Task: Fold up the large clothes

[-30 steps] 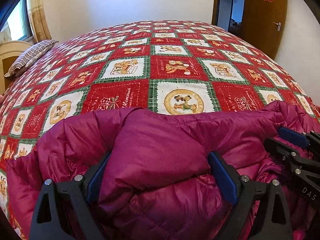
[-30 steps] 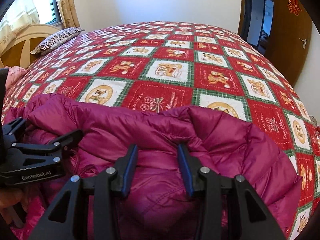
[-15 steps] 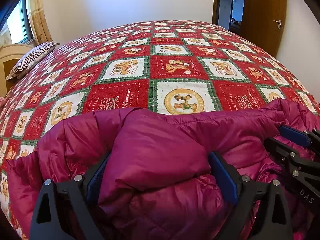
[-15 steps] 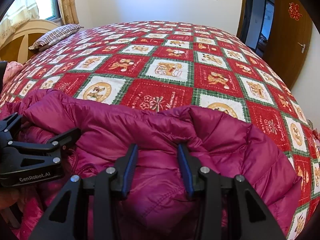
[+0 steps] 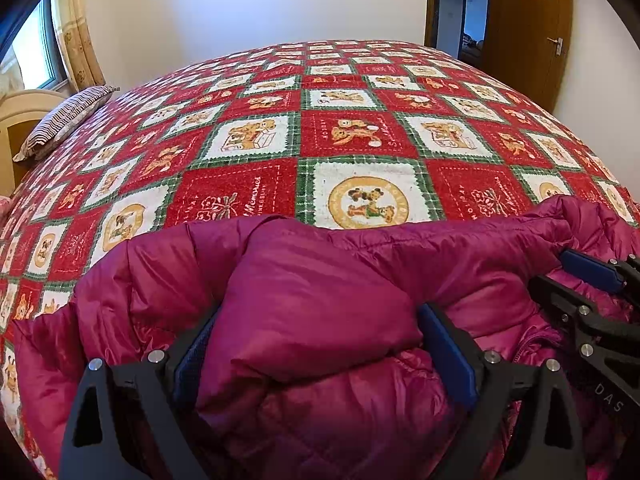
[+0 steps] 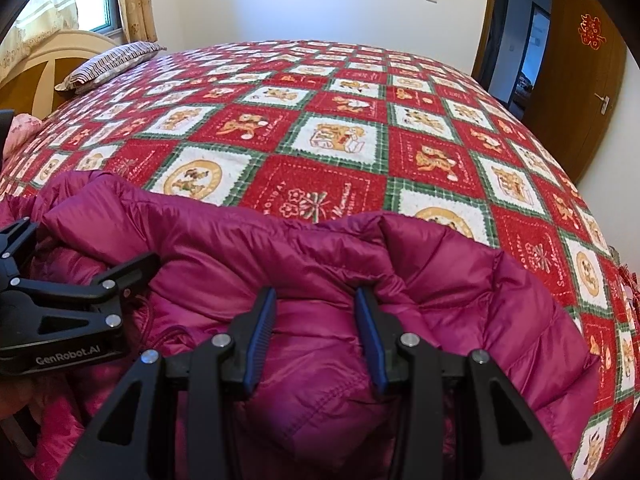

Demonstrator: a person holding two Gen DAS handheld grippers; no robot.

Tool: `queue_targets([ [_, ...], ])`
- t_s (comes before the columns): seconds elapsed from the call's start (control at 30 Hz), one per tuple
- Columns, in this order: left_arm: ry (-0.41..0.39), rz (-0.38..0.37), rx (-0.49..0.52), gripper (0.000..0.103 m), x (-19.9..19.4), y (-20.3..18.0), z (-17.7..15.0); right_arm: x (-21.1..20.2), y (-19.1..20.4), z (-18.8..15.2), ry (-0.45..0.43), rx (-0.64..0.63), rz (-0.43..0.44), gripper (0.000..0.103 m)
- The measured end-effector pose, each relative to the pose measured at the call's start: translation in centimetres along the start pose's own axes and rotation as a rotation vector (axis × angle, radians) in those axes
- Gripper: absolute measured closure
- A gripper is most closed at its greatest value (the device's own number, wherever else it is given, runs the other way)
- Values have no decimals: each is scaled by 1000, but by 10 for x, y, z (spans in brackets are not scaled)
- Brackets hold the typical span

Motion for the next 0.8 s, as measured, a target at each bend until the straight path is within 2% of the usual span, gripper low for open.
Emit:
queue_targets([
  [0.5,2,7,5,7,0,-1,0,1,2,1,4,-5,-7,59],
  [0.57,13,7,7,6,-1,1,4,-2,3,4,9,-19,-11,58],
  [0.6,14,6,4,6,-5,1,5,-6,2,5,7,-29,1,54],
  [0.67,-51,21,-15,7,-35,10,9,-29,-4,4,-25,-29,9,44],
  [0.73,-114,-25,-26,7,-72,17,6,-60,-15,-1,-80,-9,-9,37],
  [0.8,-139,-42,-23,7,-102,22,-3,-85,-26,-15,-84,10,-10,35],
])
Point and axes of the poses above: each gripper's, at about its wrist camera, not at the fingertips, and x roughly the way its jaws point, y to its left, z to its top, the point moved 3 cm from there along x, roughly the way its jaws point, and after that the axes turned 4 degrees about y, right-handed, at the moved point
